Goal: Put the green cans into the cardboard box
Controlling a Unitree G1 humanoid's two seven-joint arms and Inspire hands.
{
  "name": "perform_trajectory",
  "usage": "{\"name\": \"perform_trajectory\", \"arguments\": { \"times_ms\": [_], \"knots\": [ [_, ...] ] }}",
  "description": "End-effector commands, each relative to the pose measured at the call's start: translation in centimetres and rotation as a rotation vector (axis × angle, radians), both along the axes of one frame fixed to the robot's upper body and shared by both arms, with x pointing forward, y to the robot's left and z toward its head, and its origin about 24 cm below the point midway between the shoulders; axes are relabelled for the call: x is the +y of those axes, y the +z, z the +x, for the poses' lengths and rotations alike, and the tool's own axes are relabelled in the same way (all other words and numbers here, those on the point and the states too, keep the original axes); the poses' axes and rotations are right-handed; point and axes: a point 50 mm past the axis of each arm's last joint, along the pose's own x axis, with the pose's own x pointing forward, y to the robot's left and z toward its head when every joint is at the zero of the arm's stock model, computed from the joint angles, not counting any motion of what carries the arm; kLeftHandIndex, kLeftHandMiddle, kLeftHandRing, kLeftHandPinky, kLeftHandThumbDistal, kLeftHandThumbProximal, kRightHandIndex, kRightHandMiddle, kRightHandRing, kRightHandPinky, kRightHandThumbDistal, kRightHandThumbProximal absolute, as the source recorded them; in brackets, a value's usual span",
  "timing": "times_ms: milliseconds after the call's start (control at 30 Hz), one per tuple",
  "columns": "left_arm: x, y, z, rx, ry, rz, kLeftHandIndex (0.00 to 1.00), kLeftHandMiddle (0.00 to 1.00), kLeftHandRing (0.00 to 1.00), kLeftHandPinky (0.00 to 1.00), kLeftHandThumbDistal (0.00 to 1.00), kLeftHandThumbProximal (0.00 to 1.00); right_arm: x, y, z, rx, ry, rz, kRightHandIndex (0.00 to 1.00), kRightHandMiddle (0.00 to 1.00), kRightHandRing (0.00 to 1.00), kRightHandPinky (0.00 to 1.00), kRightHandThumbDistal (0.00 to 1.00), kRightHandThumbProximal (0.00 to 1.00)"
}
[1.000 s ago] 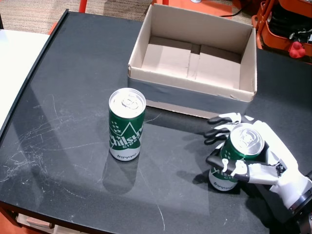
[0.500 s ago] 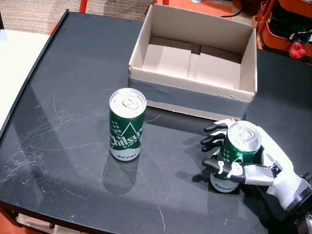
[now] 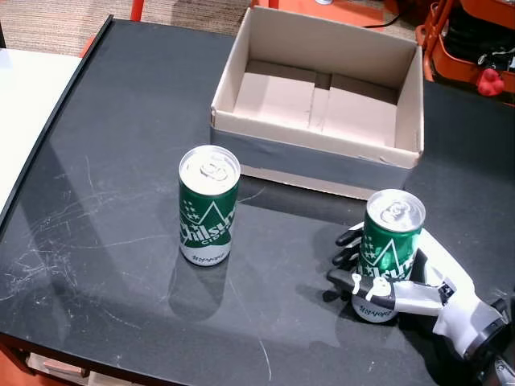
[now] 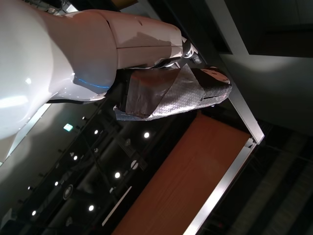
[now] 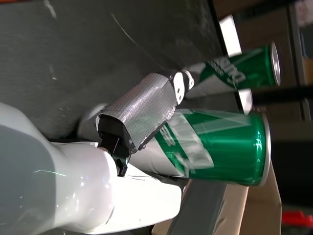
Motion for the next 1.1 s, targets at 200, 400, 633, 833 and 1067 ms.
{"name": "perform_trajectory", "arguments": {
  "times_ms": [200, 400, 633, 833, 1067],
  "knots": [
    [-0.2, -1.3, -0.8, 0.041, 0.015, -0.034, 0.79, 0.78, 0.9, 1.0, 0.11, 0.97, 0.3, -0.5, -0.2, 0.001, -0.187, 0.142, 0.0, 0.0, 0.0, 0.0, 0.6, 0.69],
    [-0.5, -1.4, -0.5, 0.04, 0.015, -0.027, 0.8, 0.79, 0.91, 1.0, 0.07, 0.98, 0.5, 0.4, 0.1, -0.088, -0.234, 0.076, 0.0, 0.0, 0.0, 0.0, 0.89, 0.8],
    [-1.1, -1.9, 0.0, 0.058, 0.01, -0.037, 0.78, 0.78, 0.92, 1.0, 0.06, 1.0, 1.1, 3.1, 1.3, -0.286, -0.183, -0.034, 0.0, 0.0, 0.0, 0.01, 0.94, 0.83],
    [-1.8, -2.4, 0.8, 0.083, 0.033, -0.024, 0.76, 0.77, 0.91, 1.0, 0.01, 1.0, 0.9, 9.7, 3.8, -0.653, -0.171, -0.099, 0.0, 0.0, 0.0, 0.1, 0.84, 0.98],
    [-2.5, -2.9, 1.6, 0.092, 0.044, -0.022, 0.77, 0.77, 0.92, 0.99, 0.01, 1.0, 1.2, 15.1, 5.2, -0.909, -0.164, -0.099, 0.0, 0.0, 0.01, 0.12, 0.81, 0.99]
  ]
}}
